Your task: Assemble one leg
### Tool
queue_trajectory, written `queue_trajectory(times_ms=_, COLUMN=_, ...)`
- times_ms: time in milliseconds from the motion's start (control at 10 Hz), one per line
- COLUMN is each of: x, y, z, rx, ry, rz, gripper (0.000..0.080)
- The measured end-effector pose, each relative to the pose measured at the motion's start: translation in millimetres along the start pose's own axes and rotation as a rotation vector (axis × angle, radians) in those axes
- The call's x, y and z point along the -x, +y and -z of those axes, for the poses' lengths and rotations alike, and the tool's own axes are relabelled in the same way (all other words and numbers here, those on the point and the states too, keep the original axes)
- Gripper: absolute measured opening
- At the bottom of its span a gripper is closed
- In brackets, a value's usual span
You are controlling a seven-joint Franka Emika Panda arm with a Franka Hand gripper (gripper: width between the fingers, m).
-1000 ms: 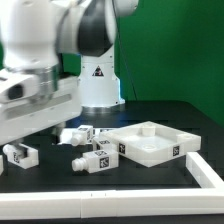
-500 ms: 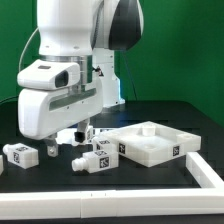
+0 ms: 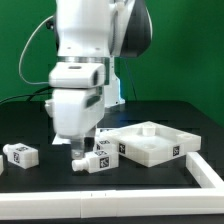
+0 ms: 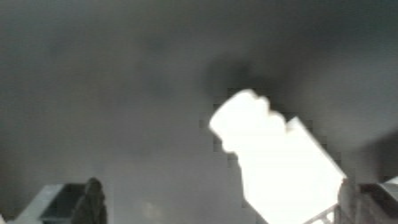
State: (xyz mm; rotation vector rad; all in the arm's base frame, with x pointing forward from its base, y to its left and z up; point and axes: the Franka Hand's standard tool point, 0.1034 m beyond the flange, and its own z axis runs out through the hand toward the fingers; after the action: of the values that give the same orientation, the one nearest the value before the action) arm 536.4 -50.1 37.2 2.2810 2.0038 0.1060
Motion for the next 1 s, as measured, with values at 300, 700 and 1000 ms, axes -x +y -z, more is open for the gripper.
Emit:
queue_trajectory(times_ms=300, x=2.5, y=-1.1, z=-0.6, rx=-0.007, ry=-0.002, rz=-0.025, gripper=0.0649)
queue_trajectory(times_ms=700, x=-16.4, y=-5.1, z=-2.3, rx=0.034, ry=-0.005, rz=0.102, gripper=0.0649)
queue_trajectory(times_ms=1000, x=-15.5, y=-10.1, z=-3.4, rx=0.038, ry=-0.002, rz=0.106, gripper=0.0649)
